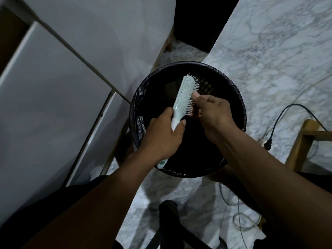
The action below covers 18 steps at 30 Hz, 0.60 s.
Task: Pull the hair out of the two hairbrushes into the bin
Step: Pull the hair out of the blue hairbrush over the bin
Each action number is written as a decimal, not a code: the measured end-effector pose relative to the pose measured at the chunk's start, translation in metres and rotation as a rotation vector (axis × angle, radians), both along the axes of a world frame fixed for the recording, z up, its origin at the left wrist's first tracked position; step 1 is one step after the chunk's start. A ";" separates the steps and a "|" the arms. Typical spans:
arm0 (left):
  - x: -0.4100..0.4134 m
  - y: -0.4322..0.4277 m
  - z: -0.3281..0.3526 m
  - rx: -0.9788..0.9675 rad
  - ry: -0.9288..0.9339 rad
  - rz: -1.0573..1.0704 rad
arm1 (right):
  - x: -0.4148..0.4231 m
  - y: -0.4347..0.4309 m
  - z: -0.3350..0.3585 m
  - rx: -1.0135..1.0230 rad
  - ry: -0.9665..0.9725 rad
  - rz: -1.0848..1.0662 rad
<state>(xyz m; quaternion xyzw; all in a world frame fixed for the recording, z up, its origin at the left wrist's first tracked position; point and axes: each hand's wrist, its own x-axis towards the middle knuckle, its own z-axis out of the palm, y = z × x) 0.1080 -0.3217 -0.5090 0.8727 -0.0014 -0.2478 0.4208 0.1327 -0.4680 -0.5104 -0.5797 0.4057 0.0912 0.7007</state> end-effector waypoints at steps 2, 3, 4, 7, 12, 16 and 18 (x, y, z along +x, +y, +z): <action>0.000 0.001 -0.003 0.016 0.018 0.029 | 0.002 0.003 0.002 0.075 0.026 -0.087; 0.001 0.002 -0.004 0.030 0.032 0.056 | 0.003 0.003 0.003 0.112 0.048 -0.135; 0.001 0.003 -0.006 0.044 0.042 0.077 | 0.005 0.003 0.006 0.103 0.077 -0.145; 0.000 0.003 -0.004 0.043 0.048 0.047 | 0.001 -0.001 0.015 -0.173 0.159 0.136; -0.002 0.001 0.000 -0.063 0.079 -0.016 | -0.005 0.005 0.010 -0.496 0.045 0.473; 0.002 0.001 0.003 -0.136 0.079 0.014 | 0.000 -0.004 0.008 -0.491 -0.105 0.505; 0.003 0.001 0.004 -0.165 0.089 0.018 | -0.002 -0.004 0.004 -0.478 -0.143 0.490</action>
